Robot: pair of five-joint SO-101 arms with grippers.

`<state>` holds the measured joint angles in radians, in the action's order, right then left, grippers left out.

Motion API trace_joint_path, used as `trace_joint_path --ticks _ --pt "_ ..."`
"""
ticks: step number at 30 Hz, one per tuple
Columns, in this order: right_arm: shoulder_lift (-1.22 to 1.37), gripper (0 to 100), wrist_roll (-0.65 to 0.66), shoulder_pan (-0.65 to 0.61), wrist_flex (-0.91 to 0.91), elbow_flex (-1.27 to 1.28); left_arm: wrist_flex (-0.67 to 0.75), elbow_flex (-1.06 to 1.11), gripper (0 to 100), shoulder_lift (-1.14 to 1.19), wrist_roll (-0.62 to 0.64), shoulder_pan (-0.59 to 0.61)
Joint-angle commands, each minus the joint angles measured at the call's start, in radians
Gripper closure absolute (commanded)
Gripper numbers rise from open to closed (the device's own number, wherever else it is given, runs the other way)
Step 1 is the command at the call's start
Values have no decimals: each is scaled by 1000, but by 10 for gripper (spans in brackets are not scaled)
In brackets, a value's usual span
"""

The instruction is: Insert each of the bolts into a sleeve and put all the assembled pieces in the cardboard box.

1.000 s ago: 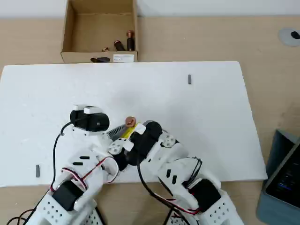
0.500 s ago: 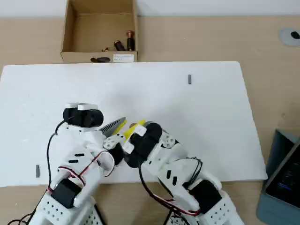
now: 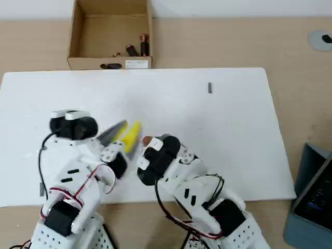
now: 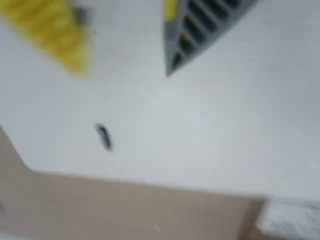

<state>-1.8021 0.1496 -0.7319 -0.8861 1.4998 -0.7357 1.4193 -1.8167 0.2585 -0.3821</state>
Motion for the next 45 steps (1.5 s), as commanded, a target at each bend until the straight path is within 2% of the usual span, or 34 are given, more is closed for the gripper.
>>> trace_joint_path --ticks 1,8,11,15,19,22,24,27,45 --pt "-124 989 -44 16 29 -15 0 -60 984 -7 -69 100" --pt "-117 989 -184 166 9 -41 -5 41 984 -7 -199 373" --pt "-114 989 -235 213 -51 -73 0 137 984 -7 -279 453" --pt "-53 989 -298 219 -189 -222 -2 244 984 -7 -318 516" --pt "156 989 -319 222 -255 -421 -9 275 984 -7 -316 525" --pt "355 989 -333 222 -252 -581 -11 275 984 -5 -316 520" --pt "493 989 -344 222 -230 -676 -60 275 984 -5 -316 520" --pt "682 989 -354 222 -173 -812 -170 275 984 -8 -316 520" --pt "1650 989 -344 223 235 -1503 -158 275 984 -8 -315 522"
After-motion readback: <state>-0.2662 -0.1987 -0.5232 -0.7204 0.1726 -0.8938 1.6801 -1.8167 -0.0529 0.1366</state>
